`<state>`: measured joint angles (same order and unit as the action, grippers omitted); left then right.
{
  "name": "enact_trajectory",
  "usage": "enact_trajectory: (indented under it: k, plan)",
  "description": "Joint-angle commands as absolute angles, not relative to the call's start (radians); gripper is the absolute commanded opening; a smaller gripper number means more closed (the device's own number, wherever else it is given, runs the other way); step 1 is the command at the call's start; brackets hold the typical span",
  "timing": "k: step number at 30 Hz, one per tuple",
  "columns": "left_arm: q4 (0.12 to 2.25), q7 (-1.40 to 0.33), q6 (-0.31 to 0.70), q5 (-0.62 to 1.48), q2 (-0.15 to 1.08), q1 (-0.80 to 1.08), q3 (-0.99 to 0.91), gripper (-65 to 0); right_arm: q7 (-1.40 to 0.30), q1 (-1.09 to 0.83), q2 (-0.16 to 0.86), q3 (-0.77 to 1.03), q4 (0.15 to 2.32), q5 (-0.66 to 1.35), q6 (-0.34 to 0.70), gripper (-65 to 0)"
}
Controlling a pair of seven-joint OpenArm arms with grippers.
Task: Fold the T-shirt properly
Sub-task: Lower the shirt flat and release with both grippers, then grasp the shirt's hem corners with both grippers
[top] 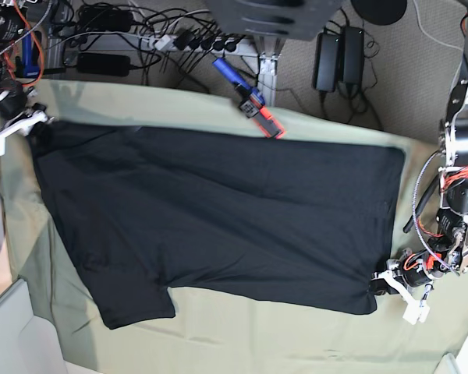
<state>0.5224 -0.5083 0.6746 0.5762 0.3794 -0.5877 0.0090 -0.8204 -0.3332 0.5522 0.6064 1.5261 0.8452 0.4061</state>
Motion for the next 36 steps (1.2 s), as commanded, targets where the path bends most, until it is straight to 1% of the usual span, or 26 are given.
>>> enact_trajectory:
  k: [1, 7, 10, 11, 12, 16, 17, 18, 23, 28, 33, 36]
  plan:
    - [0.537, -0.505, 0.698, 0.583, 0.391, -0.615, 0.007, -65.0, -0.81, -0.334, 0.564, 0.618, 1.541, 0.85, 0.472, -55.9]
    - [0.537, -0.508, 0.698, 0.582, 0.397, -0.614, 0.007, -65.0, -0.812, -0.364, 0.508, 0.617, 1.541, 0.856, 0.472, -55.9]
    - [0.537, -0.508, 0.698, 0.582, 0.399, -0.614, 0.007, -65.0, -0.81, -0.389, 0.497, 0.618, 1.541, 0.848, 0.472, -55.8]
    - [0.537, -0.509, 0.698, 0.582, 0.399, -0.614, 0.007, -65.0, -0.804, -0.394, 0.498, 0.618, 1.541, 0.844, 0.472, -54.7]
    - [0.537, -0.508, 0.698, 0.582, 0.399, -0.614, 0.007, -65.0, -0.804, -0.395, 0.498, 0.618, 1.541, 0.84, 0.472, -51.3]
    - [0.537, -0.513, 0.698, 0.583, 0.399, -0.614, 0.007, -65.0, -0.787, -0.393, 0.504, 0.62, 1.541, 0.813, 0.471, -30.4]
    - [0.537, -0.516, 0.698, 0.583, 0.399, -0.614, 0.007, -65.0, -0.78, -0.392, 0.507, 0.62, 1.541, 0.808, 0.471, -27.1]
    - [0.537, -0.516, 0.698, 0.583, 0.399, -0.614, 0.007, -65.0, -0.778, -0.39, 0.51, 0.62, 1.541, 0.805, 0.471, -25.4]
    - [0.537, -0.521, 0.698, 0.583, 0.399, -0.614, 0.007, -65.0, -0.752, -0.384, 0.559, 0.634, 1.543, 0.786, 0.471, -25.1]
    - [0.537, -0.528, 0.698, 0.584, 0.399, -0.614, 0.007, -65.0, -0.752, -0.323, 0.631, 0.709, 1.543, 0.786, 0.469, -25.1]
    - [0.542, -0.552, 0.698, 0.629, 0.394, -0.616, 0.008, -65.0, -0.751, -0.18, 0.691, 0.708, 1.538, 0.78, 0.469, -25.1]
    - [0.614, -0.581, 0.698, 0.659, 0.391, -0.625, 0.031, -65.0, -0.748, -0.075, 0.707, 0.657, 1.502, 0.75, 0.469, -25.1]
